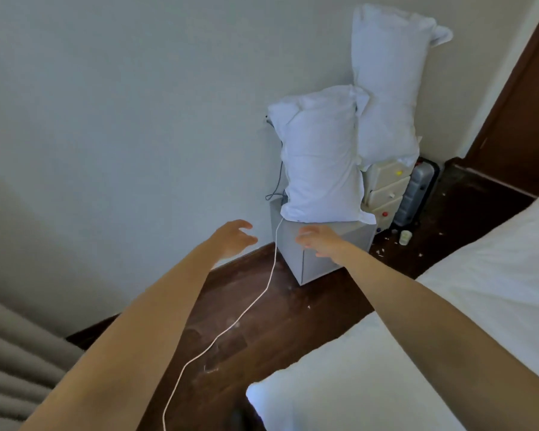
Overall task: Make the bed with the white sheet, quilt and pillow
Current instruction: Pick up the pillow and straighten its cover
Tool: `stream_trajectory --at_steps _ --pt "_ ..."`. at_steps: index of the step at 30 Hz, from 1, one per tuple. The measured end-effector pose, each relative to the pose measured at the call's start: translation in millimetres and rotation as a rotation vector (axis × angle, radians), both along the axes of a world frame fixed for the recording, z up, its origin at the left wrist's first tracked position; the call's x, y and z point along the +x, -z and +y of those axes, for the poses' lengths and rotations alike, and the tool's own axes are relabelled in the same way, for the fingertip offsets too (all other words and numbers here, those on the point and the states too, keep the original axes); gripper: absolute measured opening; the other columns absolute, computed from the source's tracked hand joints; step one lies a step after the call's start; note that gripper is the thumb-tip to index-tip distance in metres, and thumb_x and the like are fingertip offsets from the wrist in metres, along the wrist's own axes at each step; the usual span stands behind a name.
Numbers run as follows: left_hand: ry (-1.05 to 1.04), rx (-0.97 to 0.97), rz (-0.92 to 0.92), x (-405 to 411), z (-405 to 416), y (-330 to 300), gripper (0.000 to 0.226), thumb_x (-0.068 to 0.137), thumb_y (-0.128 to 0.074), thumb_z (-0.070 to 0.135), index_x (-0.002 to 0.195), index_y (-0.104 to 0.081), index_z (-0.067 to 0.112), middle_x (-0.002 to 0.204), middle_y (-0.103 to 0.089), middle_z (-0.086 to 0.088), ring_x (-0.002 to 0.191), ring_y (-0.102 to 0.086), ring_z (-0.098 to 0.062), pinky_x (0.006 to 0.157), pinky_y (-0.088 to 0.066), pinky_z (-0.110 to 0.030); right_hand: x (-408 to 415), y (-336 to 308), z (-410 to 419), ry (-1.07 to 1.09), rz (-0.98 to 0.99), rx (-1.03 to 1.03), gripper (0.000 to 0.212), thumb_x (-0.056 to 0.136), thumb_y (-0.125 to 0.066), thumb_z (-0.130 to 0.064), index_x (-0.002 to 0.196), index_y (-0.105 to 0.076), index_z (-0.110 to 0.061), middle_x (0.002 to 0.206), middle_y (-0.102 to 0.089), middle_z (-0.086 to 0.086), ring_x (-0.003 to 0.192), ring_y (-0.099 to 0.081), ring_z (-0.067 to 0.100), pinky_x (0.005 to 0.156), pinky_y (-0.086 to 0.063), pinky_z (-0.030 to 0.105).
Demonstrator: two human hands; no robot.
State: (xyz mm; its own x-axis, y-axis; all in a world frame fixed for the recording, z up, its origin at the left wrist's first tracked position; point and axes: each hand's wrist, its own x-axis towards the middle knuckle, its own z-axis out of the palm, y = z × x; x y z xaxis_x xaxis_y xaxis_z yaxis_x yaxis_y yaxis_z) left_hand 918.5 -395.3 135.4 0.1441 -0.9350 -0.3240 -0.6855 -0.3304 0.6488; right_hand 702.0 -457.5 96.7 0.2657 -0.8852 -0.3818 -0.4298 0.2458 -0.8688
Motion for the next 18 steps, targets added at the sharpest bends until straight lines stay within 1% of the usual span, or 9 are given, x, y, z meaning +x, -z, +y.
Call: stream_trajectory --at_steps 3,4,6,7,10,11,13,15,18 --pt "0.021 -0.009 0.022 23 -83 14 0.045 0.089 -0.065 0.026 0.13 -0.05 0.017 0.124 -0.06 -0.011 0.11 -0.059 -0.027 0.09 -0.046 -0.032 20 14 -64 0.096 -0.003 -0.036 0.038 0.088 -0.065 -0.017 0.124 -0.059 -0.007 0.102 -0.054 0.0 0.09 -0.05 0.014 0.066 -0.04 0.022" --pt "0.043 -0.006 0.041 29 -116 22 0.046 0.089 -0.065 0.026 0.131 -0.05 0.017 0.125 -0.06 -0.011 0.11 -0.059 -0.028 0.09 -0.046 -0.033 24 20 -90 0.126 -0.007 -0.032 0.039 0.088 -0.065 -0.017 0.124 -0.058 -0.006 0.102 -0.054 0.001 0.087 -0.05 0.014 0.062 -0.038 0.02" --pt "0.111 0.023 0.021 36 -165 36 0.049 0.089 -0.064 0.029 0.133 -0.047 0.018 0.126 -0.059 -0.008 0.114 -0.056 -0.026 0.096 -0.044 -0.034 26 29 -133 0.179 0.006 0.01 0.039 0.088 -0.066 -0.019 0.125 -0.058 -0.011 0.105 -0.055 0.002 0.082 -0.052 0.011 0.06 -0.037 0.018" --pt "0.158 0.049 0.01 38 -189 40 0.051 0.089 -0.063 0.031 0.135 -0.045 0.019 0.126 -0.059 -0.006 0.116 -0.055 -0.025 0.098 -0.043 -0.033 27 28 -157 0.207 0.012 0.026 0.039 0.088 -0.067 -0.022 0.125 -0.058 -0.013 0.107 -0.055 0.003 0.082 -0.053 0.012 0.06 -0.038 0.019" --pt "0.255 0.074 -0.025 45 -263 43 0.056 0.09 -0.061 0.035 0.14 -0.04 0.02 0.134 -0.053 -0.005 0.122 -0.051 -0.023 0.102 -0.041 -0.033 28 30 -226 0.308 0.008 0.031 0.041 0.087 -0.067 -0.027 0.125 -0.058 -0.013 0.117 -0.057 0.006 0.098 -0.055 0.02 0.064 -0.04 0.023" --pt "0.267 0.067 -0.022 45 -297 42 0.057 0.09 -0.061 0.034 0.14 -0.04 0.019 0.137 -0.05 -0.005 0.123 -0.049 -0.024 0.103 -0.04 -0.033 28 30 -251 0.354 -0.003 0.035 0.04 0.088 -0.067 -0.026 0.124 -0.058 -0.013 0.118 -0.057 0.007 0.1 -0.056 0.021 0.062 -0.04 0.022" --pt "0.302 0.054 -0.051 39 -341 38 0.055 0.091 -0.06 0.031 0.14 -0.041 0.015 0.14 -0.047 -0.006 0.125 -0.047 -0.024 0.1 -0.037 -0.03 24 31 -276 0.387 -0.009 0.062 0.039 0.088 -0.066 -0.026 0.124 -0.057 -0.013 0.115 -0.059 0.006 0.097 -0.057 0.019 0.058 -0.039 0.021" --pt "0.396 0.036 -0.136 21 -394 31 0.056 0.091 -0.059 0.033 0.14 -0.04 0.015 0.137 -0.05 -0.007 0.123 -0.049 -0.023 0.094 -0.036 -0.027 12 32 -302 0.411 -0.024 0.103 0.039 0.089 -0.066 -0.027 0.125 -0.056 -0.016 0.115 -0.059 0.005 0.097 -0.056 0.017 0.063 -0.041 0.022" --pt "0.539 -0.061 -0.222 -13 -461 17 0.053 0.091 -0.059 0.035 0.138 -0.04 0.018 0.131 -0.054 -0.009 0.119 -0.051 -0.024 0.096 -0.037 -0.03 -22 28 -350 0.458 -0.069 0.142 0.04 0.09 -0.063 -0.031 0.127 -0.054 -0.019 0.119 -0.057 0.0 0.108 -0.053 0.017 0.085 -0.042 0.03"
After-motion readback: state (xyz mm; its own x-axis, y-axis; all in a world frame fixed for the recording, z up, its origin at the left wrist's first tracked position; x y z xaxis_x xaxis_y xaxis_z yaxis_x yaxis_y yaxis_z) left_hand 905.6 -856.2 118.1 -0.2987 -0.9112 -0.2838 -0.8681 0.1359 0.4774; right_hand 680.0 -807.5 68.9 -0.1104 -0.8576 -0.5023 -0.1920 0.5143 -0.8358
